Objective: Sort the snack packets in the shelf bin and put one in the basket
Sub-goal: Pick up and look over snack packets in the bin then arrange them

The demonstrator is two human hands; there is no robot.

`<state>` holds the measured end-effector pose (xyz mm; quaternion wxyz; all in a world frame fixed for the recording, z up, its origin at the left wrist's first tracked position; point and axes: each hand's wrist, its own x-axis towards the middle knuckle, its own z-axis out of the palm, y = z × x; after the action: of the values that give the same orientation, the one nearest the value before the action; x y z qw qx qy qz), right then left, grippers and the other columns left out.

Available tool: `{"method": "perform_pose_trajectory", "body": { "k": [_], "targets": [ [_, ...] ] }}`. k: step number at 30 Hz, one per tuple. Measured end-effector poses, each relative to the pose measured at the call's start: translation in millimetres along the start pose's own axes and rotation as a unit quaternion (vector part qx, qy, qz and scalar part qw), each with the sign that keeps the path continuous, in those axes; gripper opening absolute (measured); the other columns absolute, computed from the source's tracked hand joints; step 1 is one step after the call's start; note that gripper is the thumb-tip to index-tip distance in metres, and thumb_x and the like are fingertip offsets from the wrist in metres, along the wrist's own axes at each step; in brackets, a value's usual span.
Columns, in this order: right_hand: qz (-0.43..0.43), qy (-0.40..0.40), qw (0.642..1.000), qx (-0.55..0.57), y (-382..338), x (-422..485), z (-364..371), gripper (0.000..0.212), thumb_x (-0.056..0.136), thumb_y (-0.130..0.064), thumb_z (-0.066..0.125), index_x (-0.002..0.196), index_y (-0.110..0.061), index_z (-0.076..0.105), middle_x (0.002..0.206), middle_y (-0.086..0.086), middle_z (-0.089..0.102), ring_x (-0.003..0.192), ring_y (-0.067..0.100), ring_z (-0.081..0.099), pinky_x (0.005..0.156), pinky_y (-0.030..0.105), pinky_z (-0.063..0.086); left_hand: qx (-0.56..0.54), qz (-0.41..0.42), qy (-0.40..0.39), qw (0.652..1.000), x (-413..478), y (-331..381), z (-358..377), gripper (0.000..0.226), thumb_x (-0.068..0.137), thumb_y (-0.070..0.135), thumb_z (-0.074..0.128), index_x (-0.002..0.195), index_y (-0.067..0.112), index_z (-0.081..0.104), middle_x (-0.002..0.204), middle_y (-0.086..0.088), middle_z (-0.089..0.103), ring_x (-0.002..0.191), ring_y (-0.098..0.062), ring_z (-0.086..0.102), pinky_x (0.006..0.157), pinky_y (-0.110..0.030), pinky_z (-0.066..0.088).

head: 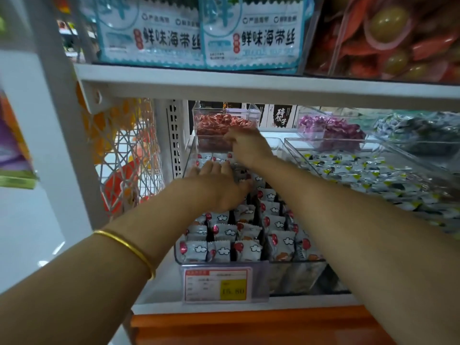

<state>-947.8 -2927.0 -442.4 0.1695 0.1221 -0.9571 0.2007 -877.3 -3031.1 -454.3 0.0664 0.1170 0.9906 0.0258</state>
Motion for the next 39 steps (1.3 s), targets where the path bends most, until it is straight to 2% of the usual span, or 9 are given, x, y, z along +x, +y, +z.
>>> {"method": "perform_pose_trajectory", "body": {
  "k": [7,14,16,19,24,28,32,37,39],
  "targets": [
    [0.013,0.023,0.983,0.184,-5,-84,-38,0.025,0.095,-0.007,0.049,0.116,-0.008,0.064,0.117,0.007,0.065,0.104,0.014,0.058,0.085,0.02,0.041,0.083,0.056,0.061,0.993,-59,7,-1,0.069,0.096,0.054,0.008,0.149,0.011,0.004,0.158,-0.01,0.002,0.145,-0.024,-0.007,0.117,-0.046,0.0],
    [-0.001,0.006,0.988,0.156,-17,-169,-52,0.016,0.088,-0.009,0.063,0.099,-0.014,0.073,0.089,-0.009,0.063,0.071,-0.01,0.05,0.063,-0.004,0.038,0.087,0.062,0.142,0.984,-118,-4,22,0.056,0.098,0.042,0.004,0.149,0.019,0.003,0.159,-0.001,0.001,0.144,-0.017,-0.012,0.114,-0.051,-0.008],
    [-0.023,0.0,0.992,0.12,-22,-182,-52,0.014,0.087,-0.014,0.065,0.096,-0.017,0.074,0.091,-0.008,0.066,0.074,-0.007,0.051,0.067,0.002,0.041,0.073,0.057,0.155,0.984,-128,-4,31,0.056,0.098,0.042,0.004,0.149,0.021,0.0,0.159,0.002,-0.004,0.143,-0.014,-0.016,0.113,-0.052,-0.011],
    [-0.067,0.0,0.997,-0.034,-30,-191,-48,0.014,0.085,-0.031,0.065,0.096,-0.027,0.073,0.095,-0.008,0.065,0.094,0.014,0.048,0.081,0.03,0.04,0.055,0.056,0.159,0.984,-136,-3,44,0.055,0.098,0.042,0.003,0.149,0.023,-0.001,0.158,0.004,-0.008,0.141,-0.01,-0.02,0.113,-0.053,-0.013],
    [-0.072,-0.008,0.992,-0.101,-34,-189,-41,0.017,0.088,-0.038,0.061,0.096,-0.028,0.071,0.097,-0.007,0.064,0.099,0.019,0.043,0.082,0.034,0.035,0.055,0.053,0.157,0.985,-137,-2,56,0.056,0.097,0.044,0.002,0.148,0.022,-0.007,0.157,0.003,-0.013,0.14,-0.01,-0.022,0.111,-0.052,-0.017],
    [-0.072,0.014,0.997,-0.018,-31,-185,-42,0.009,0.086,-0.028,0.064,0.083,-0.021,0.069,0.082,-0.01,0.058,0.084,0.01,0.044,0.082,0.029,0.038,0.051,0.049,0.169,0.983,-136,0,58,0.057,0.097,0.044,0.002,0.148,0.021,-0.007,0.157,0.003,-0.012,0.141,-0.01,-0.022,0.11,-0.052,-0.017],
    [-0.034,0.087,0.985,0.143,-27,-189,-60,0.007,0.088,-0.015,0.063,0.082,-0.017,0.067,0.074,-0.018,0.054,0.07,-0.004,0.051,0.065,0.014,0.04,0.055,0.044,0.185,0.98,-134,-2,58,0.057,0.096,0.044,0.001,0.149,0.022,-0.002,0.158,0.003,-0.009,0.141,-0.01,-0.02,0.11,-0.052,-0.017],
    [-0.006,0.218,0.926,0.309,-18,-206,-85,0.013,0.088,-0.01,0.061,0.083,-0.021,0.065,0.08,-0.002,0.067,0.069,0.009,0.064,0.064,0.019,0.053,0.006,0.058,0.228,0.972,-135,1,54,0.066,0.091,0.05,-0.004,0.15,0.024,0.008,0.158,0.006,-0.003,0.138,-0.006,-0.022,0.112,-0.047,-0.015],
    [0.022,0.234,0.894,0.381,-15,-213,-89,0.018,0.088,-0.006,0.061,0.08,-0.022,0.064,0.078,0.001,0.068,0.064,0.009,0.065,0.061,0.02,0.055,-0.086,0.081,0.263,0.958,-138,6,48,0.074,0.085,0.057,-0.002,0.147,0.024,0.021,0.157,0.006,0.012,0.144,-0.007,-0.005,0.117,-0.047,-0.004]
  ]
}}
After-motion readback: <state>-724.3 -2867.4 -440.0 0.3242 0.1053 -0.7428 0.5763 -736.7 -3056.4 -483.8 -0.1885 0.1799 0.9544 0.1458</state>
